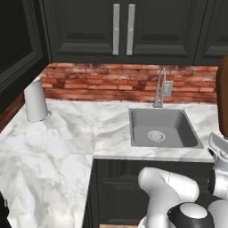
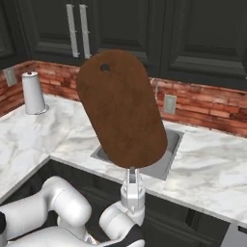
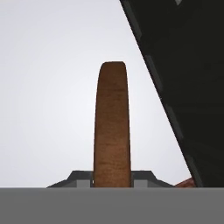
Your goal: Move the cutting board and knife to the sink. Then move spray from the cabinet to the counter.
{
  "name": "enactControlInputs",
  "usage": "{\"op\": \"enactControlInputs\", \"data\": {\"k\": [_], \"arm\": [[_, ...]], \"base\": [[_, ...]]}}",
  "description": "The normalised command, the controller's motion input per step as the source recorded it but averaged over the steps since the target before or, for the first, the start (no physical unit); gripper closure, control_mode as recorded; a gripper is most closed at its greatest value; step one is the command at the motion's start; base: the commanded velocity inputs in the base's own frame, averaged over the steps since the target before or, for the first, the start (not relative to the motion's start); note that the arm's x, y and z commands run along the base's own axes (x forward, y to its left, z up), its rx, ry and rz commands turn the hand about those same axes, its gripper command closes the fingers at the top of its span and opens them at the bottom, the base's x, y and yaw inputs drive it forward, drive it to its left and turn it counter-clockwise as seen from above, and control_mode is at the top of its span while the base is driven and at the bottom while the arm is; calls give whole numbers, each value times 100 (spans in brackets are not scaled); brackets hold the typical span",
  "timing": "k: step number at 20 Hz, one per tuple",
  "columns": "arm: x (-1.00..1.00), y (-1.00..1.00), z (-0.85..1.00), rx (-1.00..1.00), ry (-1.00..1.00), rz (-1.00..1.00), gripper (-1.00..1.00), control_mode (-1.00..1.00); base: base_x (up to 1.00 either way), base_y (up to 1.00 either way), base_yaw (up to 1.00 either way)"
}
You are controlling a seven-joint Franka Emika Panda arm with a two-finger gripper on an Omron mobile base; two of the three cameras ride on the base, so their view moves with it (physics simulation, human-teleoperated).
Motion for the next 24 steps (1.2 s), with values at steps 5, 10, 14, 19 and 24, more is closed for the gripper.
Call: {"op": "enactControlInputs", "data": {"k": [5,10,14,19,24], "arm": [[0,0,0,0,0,0,100,100],[0,0,0,0,0,0,100,100],[0,0,0,0,0,0,100,100],[0,0,0,0,0,0,100,100],[0,0,0,0,0,0,100,100]], "base": [[42,0,-10],[28,0,-20],[2,0,-20],[0,0,-20],[0,2,-18]]}}
